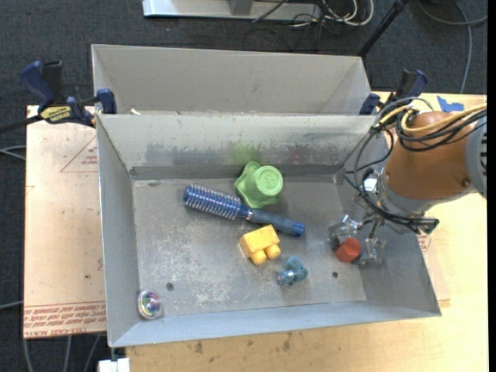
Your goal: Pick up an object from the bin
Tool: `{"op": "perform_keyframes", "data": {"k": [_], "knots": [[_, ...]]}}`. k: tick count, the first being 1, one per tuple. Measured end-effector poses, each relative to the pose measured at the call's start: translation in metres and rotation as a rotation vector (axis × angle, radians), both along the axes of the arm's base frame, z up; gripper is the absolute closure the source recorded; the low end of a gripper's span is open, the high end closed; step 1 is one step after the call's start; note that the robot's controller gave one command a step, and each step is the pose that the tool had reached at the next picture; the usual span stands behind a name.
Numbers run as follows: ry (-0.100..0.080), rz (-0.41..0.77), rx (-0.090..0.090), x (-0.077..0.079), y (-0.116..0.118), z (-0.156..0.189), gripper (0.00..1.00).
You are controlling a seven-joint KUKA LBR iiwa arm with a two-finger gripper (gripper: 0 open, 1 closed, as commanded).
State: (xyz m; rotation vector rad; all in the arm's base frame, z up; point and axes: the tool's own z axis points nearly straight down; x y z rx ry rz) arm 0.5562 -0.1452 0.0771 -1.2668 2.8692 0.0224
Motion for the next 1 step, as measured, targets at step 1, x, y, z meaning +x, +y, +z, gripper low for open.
{"op": "perform_keyframes", "data": {"k": [1], "knots": [[-0.013,0.014,-0.016,0.0186,-0.0006,0.1618,1.0]]}}
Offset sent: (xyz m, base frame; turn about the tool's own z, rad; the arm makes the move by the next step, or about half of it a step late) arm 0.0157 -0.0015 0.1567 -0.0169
